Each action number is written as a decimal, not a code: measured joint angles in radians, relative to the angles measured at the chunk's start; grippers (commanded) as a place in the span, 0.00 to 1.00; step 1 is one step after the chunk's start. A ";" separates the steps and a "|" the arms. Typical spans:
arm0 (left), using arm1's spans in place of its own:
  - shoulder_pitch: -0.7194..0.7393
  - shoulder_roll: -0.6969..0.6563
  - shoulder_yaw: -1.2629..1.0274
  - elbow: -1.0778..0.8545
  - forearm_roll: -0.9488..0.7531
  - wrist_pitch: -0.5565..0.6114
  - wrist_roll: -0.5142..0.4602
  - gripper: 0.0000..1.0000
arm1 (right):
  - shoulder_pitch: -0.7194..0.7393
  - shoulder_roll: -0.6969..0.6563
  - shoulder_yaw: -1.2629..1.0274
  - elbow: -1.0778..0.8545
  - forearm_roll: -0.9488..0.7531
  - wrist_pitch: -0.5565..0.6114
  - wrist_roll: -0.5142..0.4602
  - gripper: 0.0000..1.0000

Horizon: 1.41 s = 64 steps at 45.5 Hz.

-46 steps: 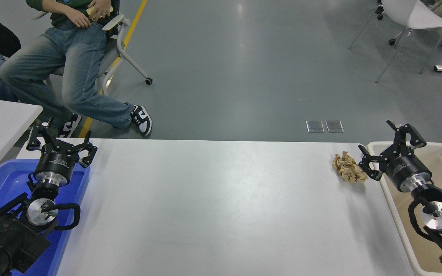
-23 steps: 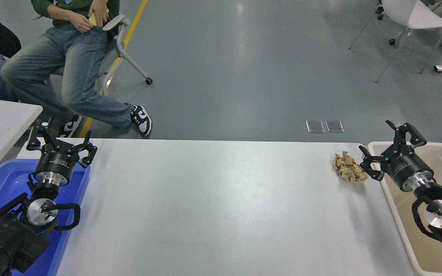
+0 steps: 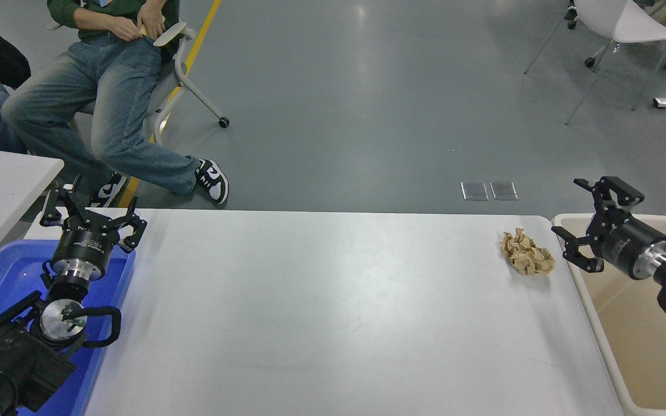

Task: Clean the table surface

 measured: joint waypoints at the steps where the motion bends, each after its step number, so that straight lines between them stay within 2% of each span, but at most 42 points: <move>1: 0.000 0.000 0.000 0.000 0.000 0.000 0.000 1.00 | 0.012 -0.006 -0.014 0.001 -0.015 0.003 -0.001 0.99; 25: 0.000 0.000 0.000 0.000 0.000 0.000 0.000 1.00 | 0.235 -0.041 -0.272 0.004 -0.406 0.030 0.010 0.99; 40: 0.000 0.000 0.000 0.000 0.000 0.000 0.000 1.00 | 0.351 -0.025 -0.438 -0.016 -0.666 0.010 0.078 0.99; 64: 0.000 0.000 0.000 0.000 0.000 0.000 0.000 1.00 | 0.502 0.117 -0.842 -0.122 -0.796 -0.147 0.097 0.99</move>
